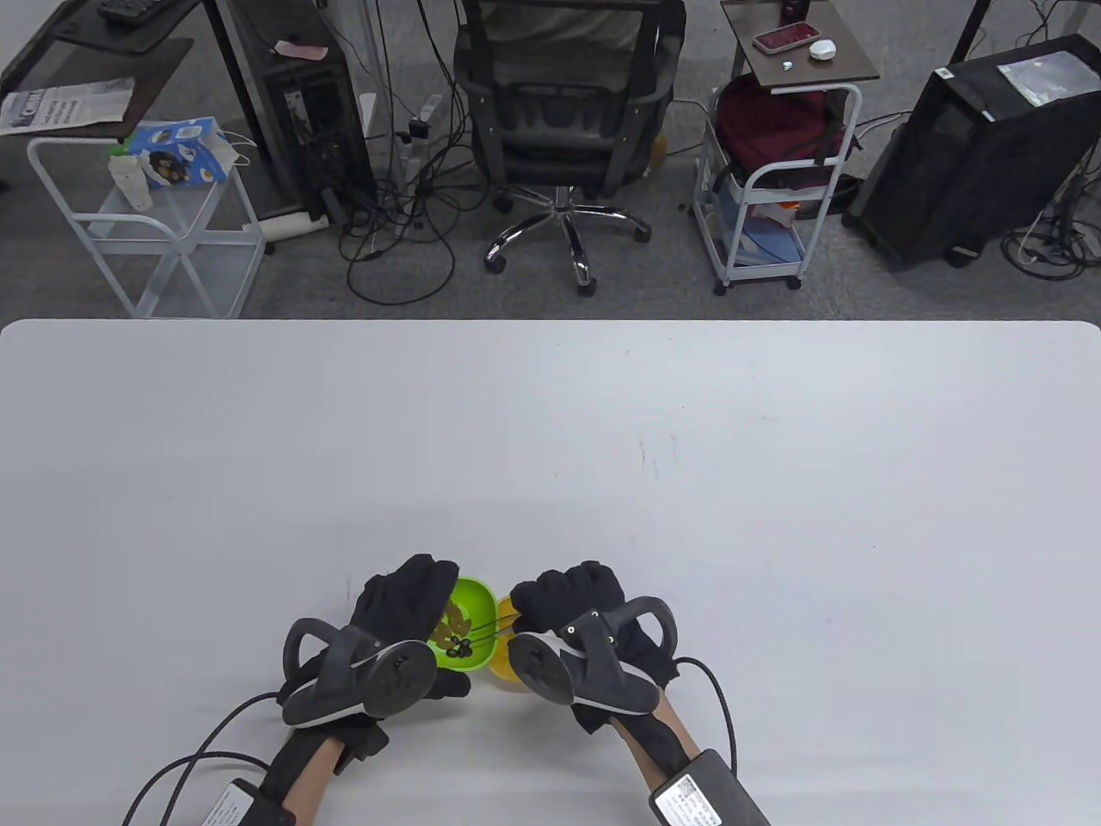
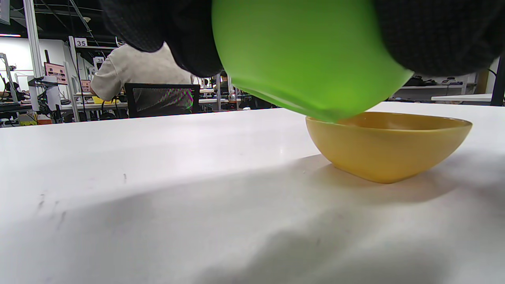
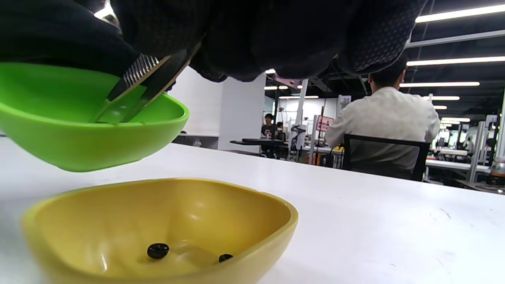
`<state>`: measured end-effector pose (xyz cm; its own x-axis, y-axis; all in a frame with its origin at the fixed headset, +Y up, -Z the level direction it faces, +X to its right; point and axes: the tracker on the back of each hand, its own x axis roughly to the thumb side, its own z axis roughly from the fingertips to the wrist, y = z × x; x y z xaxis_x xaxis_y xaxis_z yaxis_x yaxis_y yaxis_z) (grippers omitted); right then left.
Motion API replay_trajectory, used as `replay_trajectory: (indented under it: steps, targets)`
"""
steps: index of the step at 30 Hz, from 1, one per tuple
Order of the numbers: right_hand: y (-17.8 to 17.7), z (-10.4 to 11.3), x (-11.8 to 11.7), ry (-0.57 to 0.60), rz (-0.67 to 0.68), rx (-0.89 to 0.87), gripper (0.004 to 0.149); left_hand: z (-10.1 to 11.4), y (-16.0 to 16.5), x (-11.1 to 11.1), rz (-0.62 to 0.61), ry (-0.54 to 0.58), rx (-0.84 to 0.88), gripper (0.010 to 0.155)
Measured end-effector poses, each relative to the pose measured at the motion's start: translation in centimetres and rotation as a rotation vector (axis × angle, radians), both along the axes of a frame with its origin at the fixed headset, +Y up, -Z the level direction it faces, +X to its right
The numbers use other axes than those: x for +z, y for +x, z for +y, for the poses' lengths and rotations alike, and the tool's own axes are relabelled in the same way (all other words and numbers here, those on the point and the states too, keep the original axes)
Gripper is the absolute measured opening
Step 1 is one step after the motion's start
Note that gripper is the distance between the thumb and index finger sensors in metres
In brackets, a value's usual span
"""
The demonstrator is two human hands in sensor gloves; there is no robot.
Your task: Pick coffee beans with tweezers into small dish
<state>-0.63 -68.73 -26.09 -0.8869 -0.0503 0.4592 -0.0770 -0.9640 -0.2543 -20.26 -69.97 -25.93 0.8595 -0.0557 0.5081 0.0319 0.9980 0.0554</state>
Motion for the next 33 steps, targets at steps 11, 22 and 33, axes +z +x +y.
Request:
replay_trajectory:
  steps: [11, 22, 33]
  targets:
    - [-1.3, -0.3, 0.3, 0.023, 0.033, 0.046, 0.043, 0.0, 0.0, 0.0, -0.005, -0.009, 0.007, 0.113]
    - [-2.1, 0.0, 1.0, 0.122, 0.045, 0.143, 0.044, 0.1, -0.1, 0.0, -0.003, -0.006, 0.003, 0.113]
    - [-2.4, -0.2, 1.1, 0.141, 0.031, 0.184, 0.044, 0.1, -0.1, 0.0, -0.006, -0.004, 0.007, 0.113]
